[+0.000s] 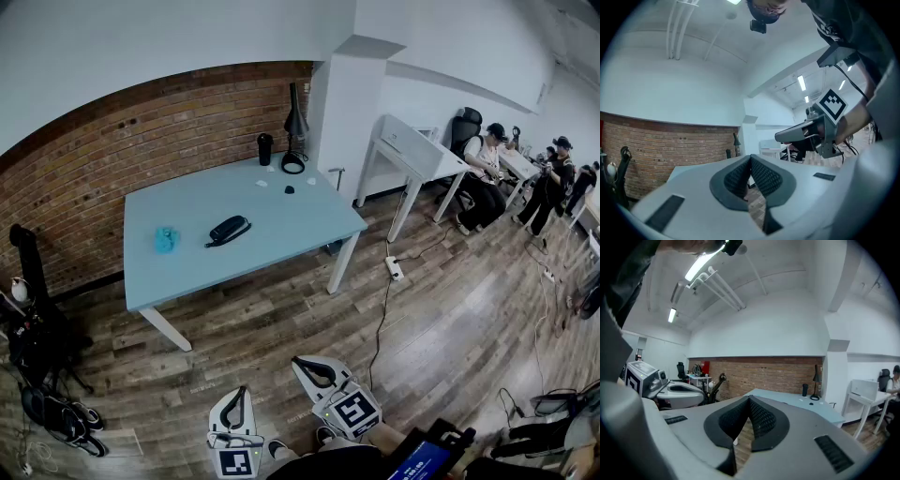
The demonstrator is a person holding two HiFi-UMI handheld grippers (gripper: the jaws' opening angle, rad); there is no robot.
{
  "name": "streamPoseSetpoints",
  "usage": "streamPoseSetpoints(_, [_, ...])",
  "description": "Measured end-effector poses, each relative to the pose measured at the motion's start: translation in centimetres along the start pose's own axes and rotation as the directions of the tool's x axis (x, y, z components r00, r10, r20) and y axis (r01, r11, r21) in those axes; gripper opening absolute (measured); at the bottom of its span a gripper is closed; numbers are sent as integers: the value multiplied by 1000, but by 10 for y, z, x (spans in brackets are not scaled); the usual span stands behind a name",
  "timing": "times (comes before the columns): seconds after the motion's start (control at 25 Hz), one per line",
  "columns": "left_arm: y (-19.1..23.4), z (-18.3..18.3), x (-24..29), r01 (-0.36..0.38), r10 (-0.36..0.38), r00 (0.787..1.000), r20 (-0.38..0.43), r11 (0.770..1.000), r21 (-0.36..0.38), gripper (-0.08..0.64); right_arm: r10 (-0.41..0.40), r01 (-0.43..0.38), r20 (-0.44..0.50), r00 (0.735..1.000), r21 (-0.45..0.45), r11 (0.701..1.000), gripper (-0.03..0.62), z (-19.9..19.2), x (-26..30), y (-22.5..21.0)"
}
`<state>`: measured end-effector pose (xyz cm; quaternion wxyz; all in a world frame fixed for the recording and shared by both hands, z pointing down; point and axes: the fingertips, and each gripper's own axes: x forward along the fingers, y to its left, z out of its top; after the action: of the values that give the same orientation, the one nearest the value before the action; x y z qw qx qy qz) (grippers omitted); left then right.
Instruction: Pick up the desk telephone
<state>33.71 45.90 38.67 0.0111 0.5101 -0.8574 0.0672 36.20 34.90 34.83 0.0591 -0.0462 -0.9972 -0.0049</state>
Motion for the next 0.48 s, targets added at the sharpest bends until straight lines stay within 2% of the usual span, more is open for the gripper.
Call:
streamPoseSetpoints(0.16, [7,-3,-2,3,-3,1000,7,1000,21,23,57,-60,51,997,69,996,5,-1,4,1])
streamPoseSetpoints(0.36, [15,-10,-12,-1,1,1000,-3,1000,15,23,54,-53,57,997,-21,998,5,2,4,14])
streamPoseSetpoints(0.48, [18,-14,-19,8,-7,1000,-19,1000,27,23,42,-41,34,999,-15,999,5,-2,8,22])
